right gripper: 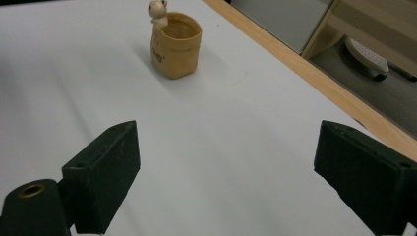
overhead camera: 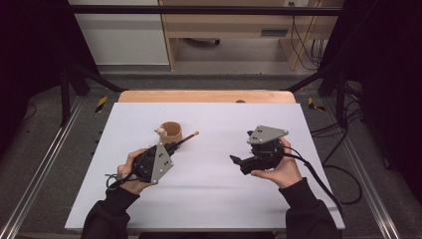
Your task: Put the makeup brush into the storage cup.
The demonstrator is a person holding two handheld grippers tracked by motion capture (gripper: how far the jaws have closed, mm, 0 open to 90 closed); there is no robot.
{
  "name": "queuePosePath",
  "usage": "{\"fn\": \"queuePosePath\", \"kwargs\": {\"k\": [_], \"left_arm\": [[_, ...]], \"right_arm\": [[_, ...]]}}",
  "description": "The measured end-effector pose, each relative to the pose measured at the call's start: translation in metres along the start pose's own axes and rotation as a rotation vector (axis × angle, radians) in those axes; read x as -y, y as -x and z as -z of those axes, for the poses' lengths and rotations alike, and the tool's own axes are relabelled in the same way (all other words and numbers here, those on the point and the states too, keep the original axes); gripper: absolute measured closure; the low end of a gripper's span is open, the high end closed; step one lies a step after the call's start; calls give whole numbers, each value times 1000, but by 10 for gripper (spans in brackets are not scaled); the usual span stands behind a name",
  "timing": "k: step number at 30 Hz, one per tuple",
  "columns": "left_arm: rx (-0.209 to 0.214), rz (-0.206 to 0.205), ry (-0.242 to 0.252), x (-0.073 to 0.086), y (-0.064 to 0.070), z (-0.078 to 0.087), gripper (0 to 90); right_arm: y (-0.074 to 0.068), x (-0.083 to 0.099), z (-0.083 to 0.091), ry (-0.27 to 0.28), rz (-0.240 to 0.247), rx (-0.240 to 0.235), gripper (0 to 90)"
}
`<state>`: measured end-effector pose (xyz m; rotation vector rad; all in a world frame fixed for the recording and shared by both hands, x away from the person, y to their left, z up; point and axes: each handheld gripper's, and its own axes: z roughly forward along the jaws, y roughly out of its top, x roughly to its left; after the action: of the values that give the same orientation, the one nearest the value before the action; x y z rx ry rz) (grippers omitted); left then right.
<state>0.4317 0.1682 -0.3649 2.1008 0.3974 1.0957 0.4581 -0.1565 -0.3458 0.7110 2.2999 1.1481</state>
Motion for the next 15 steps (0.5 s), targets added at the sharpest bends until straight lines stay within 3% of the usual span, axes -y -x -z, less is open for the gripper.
{"fn": "queuePosePath", "kwargs": {"k": [5, 8, 10, 15], "left_arm": [[-26, 114, 19, 5, -6, -1, 834], [-41, 146, 20, 6, -6, -2, 834], [-50, 203, 23, 8, -8, -4, 834], [-73, 289, 27, 8, -13, -7, 834]], "right_arm": [[1, 19, 4, 59, -63, 40, 101], [1, 24, 6, 86, -89, 49, 100], [2, 31, 8, 120, -121, 81, 93], [5, 42, 10, 172, -170, 116, 85]]}}
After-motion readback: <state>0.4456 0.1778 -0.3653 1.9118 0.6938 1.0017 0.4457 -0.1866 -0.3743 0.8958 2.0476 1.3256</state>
